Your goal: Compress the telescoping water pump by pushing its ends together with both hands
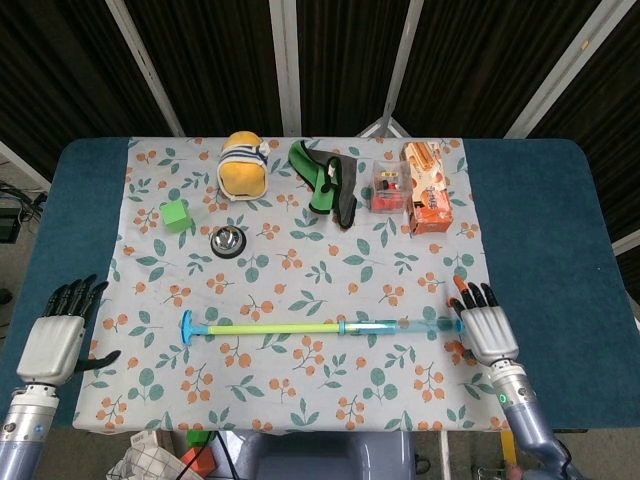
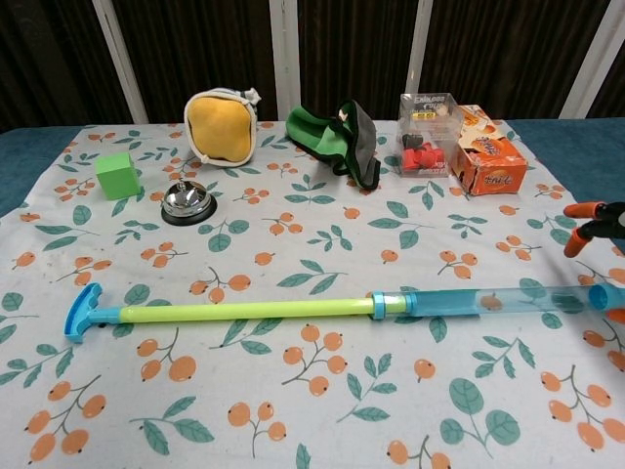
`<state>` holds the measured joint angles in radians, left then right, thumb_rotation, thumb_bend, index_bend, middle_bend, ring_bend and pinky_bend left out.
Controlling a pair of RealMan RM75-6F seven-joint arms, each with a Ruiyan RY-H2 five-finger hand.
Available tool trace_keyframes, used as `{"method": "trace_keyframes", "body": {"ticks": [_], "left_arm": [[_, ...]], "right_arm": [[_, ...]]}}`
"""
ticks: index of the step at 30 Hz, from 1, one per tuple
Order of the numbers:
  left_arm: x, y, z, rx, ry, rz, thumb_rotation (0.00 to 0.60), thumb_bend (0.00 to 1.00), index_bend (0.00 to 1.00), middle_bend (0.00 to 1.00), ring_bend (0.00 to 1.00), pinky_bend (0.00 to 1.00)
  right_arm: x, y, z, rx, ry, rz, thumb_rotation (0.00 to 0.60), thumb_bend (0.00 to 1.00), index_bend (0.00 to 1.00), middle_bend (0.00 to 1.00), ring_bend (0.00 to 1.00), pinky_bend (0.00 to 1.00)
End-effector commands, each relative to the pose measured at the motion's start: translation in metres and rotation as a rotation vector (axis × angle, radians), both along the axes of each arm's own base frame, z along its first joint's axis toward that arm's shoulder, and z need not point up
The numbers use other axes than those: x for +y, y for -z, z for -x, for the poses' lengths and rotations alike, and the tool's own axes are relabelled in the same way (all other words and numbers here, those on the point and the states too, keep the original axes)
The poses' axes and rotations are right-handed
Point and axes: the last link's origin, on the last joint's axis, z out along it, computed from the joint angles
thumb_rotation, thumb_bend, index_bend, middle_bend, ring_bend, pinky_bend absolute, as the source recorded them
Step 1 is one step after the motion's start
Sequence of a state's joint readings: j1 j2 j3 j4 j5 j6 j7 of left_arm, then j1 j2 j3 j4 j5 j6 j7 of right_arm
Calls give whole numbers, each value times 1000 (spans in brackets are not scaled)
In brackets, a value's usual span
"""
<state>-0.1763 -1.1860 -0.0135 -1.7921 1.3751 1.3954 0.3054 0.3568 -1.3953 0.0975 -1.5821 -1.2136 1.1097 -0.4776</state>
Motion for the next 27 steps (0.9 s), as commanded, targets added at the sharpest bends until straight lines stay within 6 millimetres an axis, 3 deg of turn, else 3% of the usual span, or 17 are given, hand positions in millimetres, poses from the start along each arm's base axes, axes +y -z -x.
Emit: {"method": "trace_keyframes", "body": {"ticks": [1, 8, 22, 27], "left_arm": [[-1, 1, -1, -2, 9, 7, 600, 159, 101, 0, 0, 0], [0, 2, -1, 1, 12, 10, 600, 159, 101, 0, 0, 0], [-1, 2, -1, -3, 11, 11, 600, 159, 101, 0, 0, 0], [-2, 1, -2, -7, 12, 9, 600, 159, 101, 0, 0, 0]], "right_arm": [[-7, 2, 0, 6, 4, 10, 600, 307, 316, 66, 0, 0], [-13, 3, 8, 8, 38, 18, 600, 308, 396, 104, 0, 0], [-13, 3, 19, 52, 100, 10, 600, 308, 406, 109, 0, 0], [-13, 4, 21, 64, 104, 11, 600, 307, 456, 121, 0, 0]]}}
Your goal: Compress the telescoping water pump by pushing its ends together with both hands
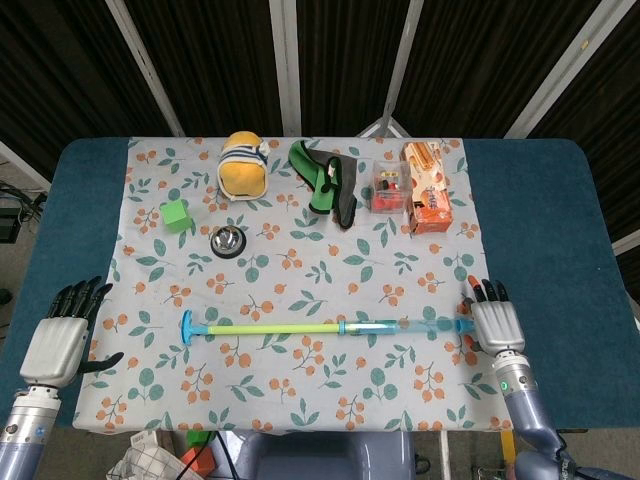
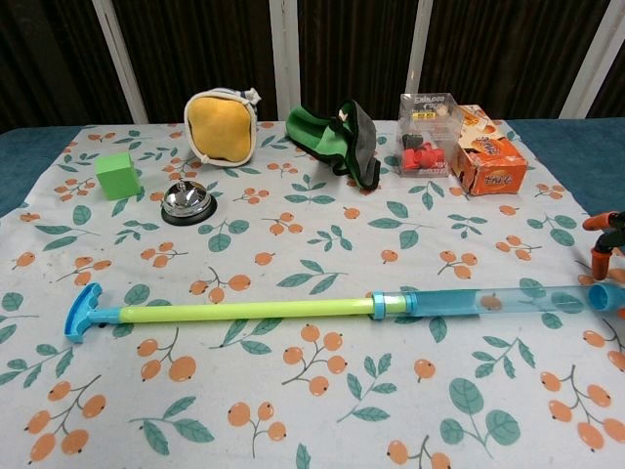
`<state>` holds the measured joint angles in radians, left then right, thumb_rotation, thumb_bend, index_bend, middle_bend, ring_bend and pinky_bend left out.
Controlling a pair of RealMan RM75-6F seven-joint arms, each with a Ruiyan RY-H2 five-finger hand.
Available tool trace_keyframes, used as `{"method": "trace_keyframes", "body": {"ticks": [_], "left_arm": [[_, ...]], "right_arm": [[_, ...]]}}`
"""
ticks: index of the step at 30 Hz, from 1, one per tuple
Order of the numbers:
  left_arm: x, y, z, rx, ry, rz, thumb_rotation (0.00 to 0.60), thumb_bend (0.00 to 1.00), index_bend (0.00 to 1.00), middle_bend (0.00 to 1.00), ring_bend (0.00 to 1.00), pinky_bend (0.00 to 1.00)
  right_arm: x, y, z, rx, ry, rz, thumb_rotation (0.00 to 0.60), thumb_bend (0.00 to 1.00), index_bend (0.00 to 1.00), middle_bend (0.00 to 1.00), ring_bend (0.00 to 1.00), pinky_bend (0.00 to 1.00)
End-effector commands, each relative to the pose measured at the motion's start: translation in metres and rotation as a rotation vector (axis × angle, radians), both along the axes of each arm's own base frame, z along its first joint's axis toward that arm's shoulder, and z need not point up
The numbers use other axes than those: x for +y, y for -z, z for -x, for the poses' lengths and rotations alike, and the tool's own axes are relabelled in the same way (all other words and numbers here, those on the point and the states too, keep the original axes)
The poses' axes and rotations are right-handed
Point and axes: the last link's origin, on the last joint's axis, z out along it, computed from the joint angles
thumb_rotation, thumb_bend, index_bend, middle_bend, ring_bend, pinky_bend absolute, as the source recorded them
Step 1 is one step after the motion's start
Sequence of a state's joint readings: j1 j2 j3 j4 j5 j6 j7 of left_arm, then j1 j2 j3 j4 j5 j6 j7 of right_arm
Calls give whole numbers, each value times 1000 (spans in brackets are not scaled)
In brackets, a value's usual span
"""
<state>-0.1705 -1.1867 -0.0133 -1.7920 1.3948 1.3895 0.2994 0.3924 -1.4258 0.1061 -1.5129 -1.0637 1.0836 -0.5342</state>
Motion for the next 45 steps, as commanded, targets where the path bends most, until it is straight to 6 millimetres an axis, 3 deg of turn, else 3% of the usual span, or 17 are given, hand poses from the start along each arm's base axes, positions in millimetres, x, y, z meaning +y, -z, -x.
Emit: {"method": "trace_keyframes", "body": {"ticks": [1, 15, 39, 45], "left_arm": [[0, 0, 0, -1, 1, -1, 600, 159, 101, 0, 0, 0], [1, 0, -1, 2, 1, -2, 600, 159, 104, 0, 0, 0], [0, 1, -1, 3, 3, 2, 600, 159, 104, 0, 0, 0], [0, 1, -1, 3, 2, 4, 600, 159, 104, 0, 0, 0]], "right_arm": [[0, 0, 1, 5, 3, 0, 600, 307, 465, 124, 0, 0], [-1, 2, -2, 0, -2, 3, 600, 307, 500, 135, 0, 0], [-1, 7, -5, -16, -9, -10, 600, 307, 428, 136, 0, 0], [-1, 6, -5, -16, -5, -8, 600, 308, 555, 169, 0, 0]]}}
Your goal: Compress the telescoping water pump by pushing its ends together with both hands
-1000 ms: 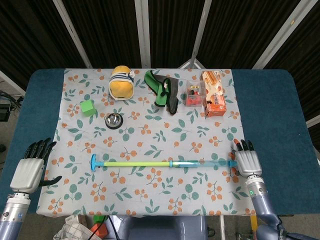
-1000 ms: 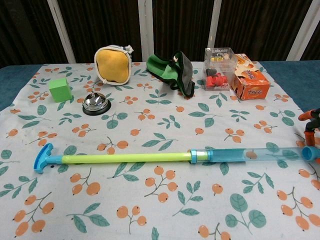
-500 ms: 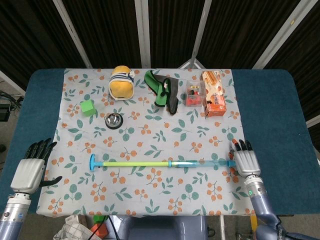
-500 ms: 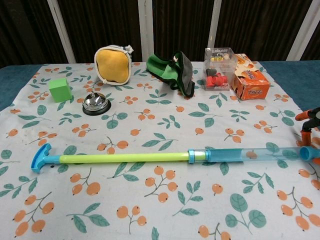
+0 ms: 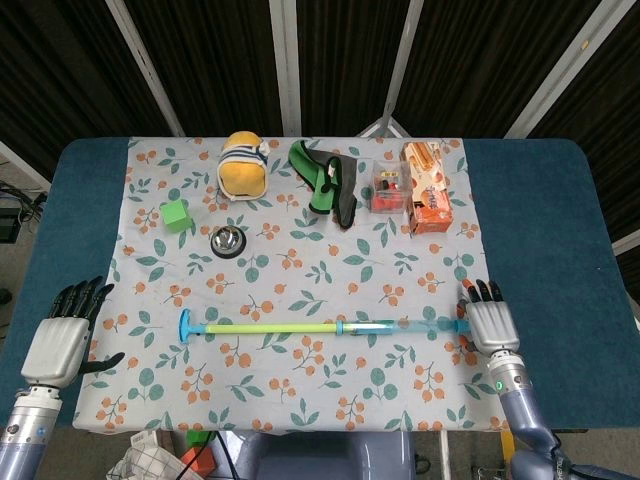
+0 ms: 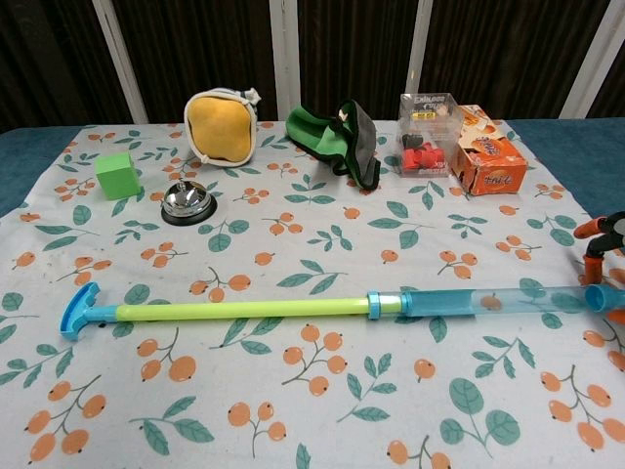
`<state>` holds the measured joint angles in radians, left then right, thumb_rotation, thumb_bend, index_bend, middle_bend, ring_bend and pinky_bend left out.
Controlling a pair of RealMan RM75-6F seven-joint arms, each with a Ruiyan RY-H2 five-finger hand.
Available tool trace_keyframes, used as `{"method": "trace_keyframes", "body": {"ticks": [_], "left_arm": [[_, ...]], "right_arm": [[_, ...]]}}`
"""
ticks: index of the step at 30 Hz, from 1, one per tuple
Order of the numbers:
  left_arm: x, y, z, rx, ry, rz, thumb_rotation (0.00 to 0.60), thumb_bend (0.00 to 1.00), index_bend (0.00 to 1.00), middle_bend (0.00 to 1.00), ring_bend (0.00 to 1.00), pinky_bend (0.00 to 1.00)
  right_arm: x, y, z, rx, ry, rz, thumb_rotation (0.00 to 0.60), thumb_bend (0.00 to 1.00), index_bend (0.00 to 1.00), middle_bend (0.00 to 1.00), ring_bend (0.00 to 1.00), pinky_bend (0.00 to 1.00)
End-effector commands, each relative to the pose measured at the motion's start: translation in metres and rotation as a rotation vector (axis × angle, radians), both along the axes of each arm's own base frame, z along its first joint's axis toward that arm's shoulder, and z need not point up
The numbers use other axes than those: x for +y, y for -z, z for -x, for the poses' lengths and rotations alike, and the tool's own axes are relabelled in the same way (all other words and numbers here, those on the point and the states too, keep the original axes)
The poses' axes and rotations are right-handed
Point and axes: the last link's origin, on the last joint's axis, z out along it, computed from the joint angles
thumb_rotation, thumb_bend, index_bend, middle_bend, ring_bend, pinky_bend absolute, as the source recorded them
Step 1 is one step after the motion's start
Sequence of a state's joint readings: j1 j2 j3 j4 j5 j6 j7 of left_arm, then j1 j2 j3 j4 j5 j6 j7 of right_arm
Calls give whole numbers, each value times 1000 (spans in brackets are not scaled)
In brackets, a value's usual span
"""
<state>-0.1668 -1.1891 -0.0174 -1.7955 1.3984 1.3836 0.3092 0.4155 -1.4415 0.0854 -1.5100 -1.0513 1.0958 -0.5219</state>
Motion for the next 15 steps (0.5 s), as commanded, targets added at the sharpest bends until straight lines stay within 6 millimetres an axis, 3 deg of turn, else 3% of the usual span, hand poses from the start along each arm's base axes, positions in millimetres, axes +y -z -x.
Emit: {"method": "trace_keyframes", "body": {"ticks": [1, 5, 11, 15], "left_arm": [[0, 0, 0, -1, 1, 0, 600, 159, 104, 0, 0, 0], [0, 0, 0, -1, 0, 1, 600, 159, 104, 0, 0, 0], [1, 2, -2, 4, 2, 10, 600, 160, 106, 0, 0, 0], [6, 4, -10, 7, 12, 21, 600, 196, 158, 0, 0, 0]], "right_arm": [[0, 0, 0, -2, 2, 1, 600, 307, 582, 180, 0, 0], [0, 0, 0, -3, 4, 4, 600, 307, 637, 205, 0, 0], [1, -5, -2, -12, 3, 13, 600, 307, 638, 205, 0, 0], [2, -7, -2, -16, 8, 19, 600, 307, 638, 205, 0, 0]]}}
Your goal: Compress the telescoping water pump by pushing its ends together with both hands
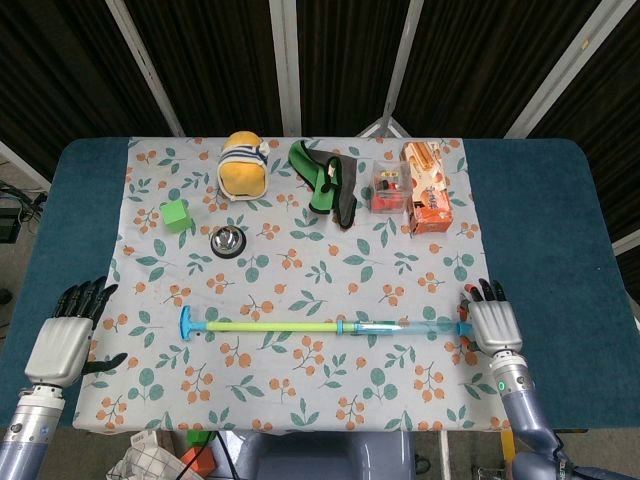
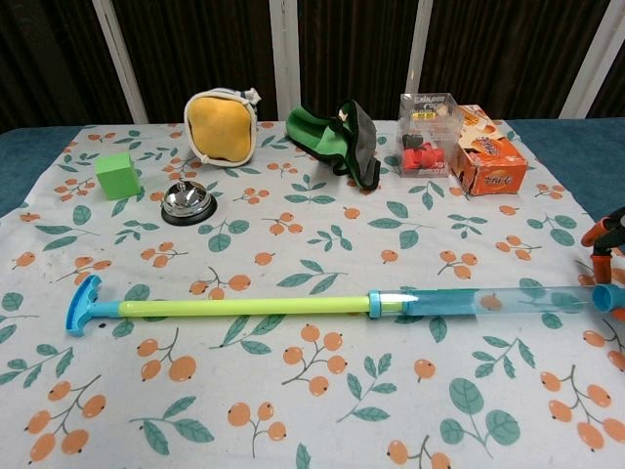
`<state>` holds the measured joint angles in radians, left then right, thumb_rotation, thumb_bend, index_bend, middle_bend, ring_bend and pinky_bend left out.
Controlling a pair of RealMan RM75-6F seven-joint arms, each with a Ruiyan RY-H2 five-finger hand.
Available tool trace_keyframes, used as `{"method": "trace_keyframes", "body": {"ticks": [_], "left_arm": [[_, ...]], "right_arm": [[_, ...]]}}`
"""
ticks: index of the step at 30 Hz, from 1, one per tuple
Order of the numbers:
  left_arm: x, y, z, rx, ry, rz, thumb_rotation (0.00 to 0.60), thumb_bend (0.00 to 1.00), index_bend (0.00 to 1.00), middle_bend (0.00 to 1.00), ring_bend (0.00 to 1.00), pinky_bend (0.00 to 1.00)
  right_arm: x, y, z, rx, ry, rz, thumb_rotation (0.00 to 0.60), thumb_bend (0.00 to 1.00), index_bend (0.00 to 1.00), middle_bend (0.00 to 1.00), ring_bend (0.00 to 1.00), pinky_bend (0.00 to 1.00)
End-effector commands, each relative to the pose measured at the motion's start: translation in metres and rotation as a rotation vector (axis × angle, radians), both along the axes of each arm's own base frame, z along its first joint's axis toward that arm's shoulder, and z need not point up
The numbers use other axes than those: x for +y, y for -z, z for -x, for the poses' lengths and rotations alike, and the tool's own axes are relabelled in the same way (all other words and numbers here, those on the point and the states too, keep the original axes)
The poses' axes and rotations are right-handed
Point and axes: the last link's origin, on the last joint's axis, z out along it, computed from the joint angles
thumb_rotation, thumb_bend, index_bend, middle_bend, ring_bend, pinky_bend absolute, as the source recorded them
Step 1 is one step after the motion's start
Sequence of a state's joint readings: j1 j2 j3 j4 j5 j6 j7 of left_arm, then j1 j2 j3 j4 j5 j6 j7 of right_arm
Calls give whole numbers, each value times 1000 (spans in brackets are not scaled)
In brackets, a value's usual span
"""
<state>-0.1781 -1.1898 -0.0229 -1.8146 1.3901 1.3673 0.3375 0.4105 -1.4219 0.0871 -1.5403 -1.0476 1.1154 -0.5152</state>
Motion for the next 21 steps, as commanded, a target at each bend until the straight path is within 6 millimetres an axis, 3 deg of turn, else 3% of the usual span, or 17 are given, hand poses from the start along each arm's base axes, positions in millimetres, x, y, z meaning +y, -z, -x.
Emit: {"method": "trace_keyframes", "body": {"ticks": [1, 3, 10, 21], "left_arm": [[7, 4, -9, 1, 11, 14, 600, 212, 183, 2, 0, 0], [22, 17, -25, 44, 52, 41, 600, 242, 231, 16, 0, 0], [43, 57, -49, 113, 40, 105, 600, 298, 409, 105, 0, 0], [55, 98, -66, 176, 29, 148, 600, 321, 454, 126, 0, 0]], "right_arm": [[1, -1, 1, -1, 6, 0, 600, 307, 638, 205, 0, 0], [3, -1, 1, -1, 7, -5, 600, 307, 638, 205, 0, 0], [3, -1, 1, -2, 10, -6, 600, 307, 638, 205, 0, 0], [3, -3, 1, -5, 11, -8, 600, 307, 638, 205, 0, 0]]}}
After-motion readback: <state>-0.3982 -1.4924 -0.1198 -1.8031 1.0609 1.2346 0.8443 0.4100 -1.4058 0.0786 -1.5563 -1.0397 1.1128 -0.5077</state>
